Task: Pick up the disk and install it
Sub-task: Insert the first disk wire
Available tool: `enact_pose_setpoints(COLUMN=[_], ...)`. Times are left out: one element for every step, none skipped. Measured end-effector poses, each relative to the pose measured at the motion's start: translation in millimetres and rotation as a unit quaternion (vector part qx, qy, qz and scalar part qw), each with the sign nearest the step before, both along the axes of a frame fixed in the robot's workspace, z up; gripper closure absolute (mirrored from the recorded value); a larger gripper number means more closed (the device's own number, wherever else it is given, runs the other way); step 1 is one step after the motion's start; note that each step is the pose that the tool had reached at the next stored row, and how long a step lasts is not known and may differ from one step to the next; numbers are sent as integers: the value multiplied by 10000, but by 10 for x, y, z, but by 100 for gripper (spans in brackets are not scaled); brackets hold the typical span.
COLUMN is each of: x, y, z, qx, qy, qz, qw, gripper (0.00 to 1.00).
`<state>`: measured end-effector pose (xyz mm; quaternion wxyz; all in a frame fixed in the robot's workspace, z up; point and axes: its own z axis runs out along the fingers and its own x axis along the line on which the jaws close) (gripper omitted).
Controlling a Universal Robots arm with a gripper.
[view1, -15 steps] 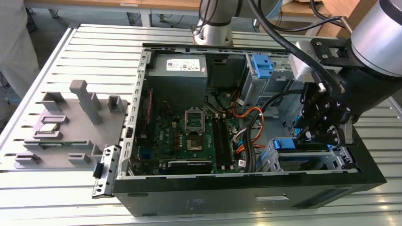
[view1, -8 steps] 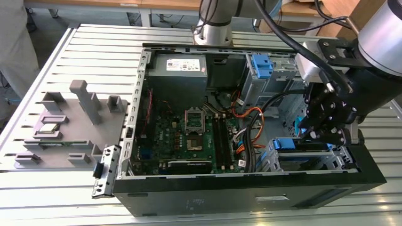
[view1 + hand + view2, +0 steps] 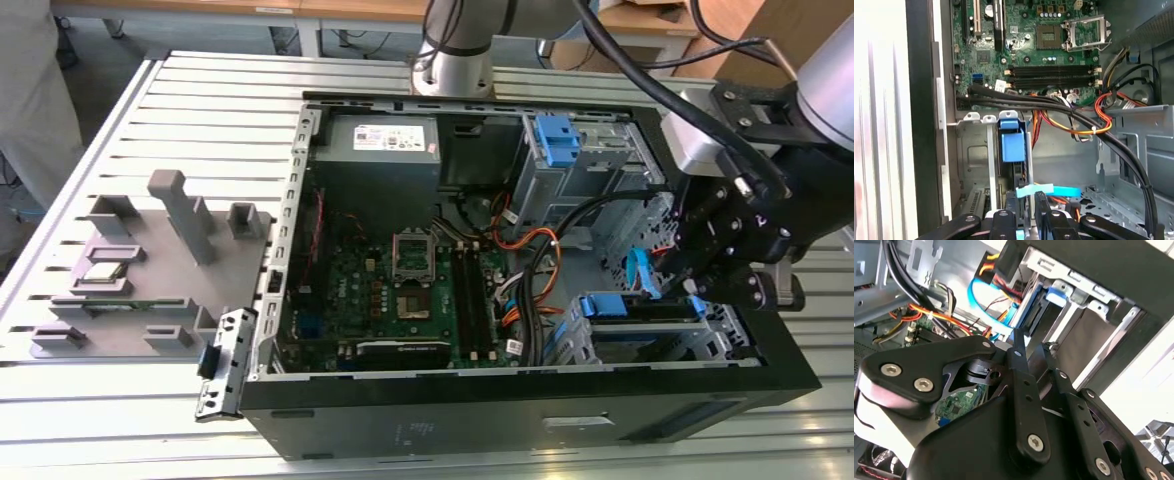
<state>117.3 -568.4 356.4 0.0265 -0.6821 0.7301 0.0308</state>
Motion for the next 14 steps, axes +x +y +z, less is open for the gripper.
enact_pose_setpoints(x=[19,39,56,69,73,73,73,73,73,73,73,73,73,73], y=[0,0,0,0,1,1,0,0,-1,0,0,0,0,0], z=[0,0,-1,0,0,-1,0,3,9,19,32,43,52,53], qx=[0,0,1,0,0,1,1,0,0,0,0,0,1,1], qy=[0,0,0,0,0,0,0,0,0,0,0,0,0,0], qz=[0,0,0,0,0,0,0,0,0,0,0,0,0,0], qw=[10000,10000,10000,10000,10000,10000,10000,10000,10000,10000,10000,10000,10000,10000], gripper=[70,70,70,70,70,70,70,70,70,70,70,70,70,70])
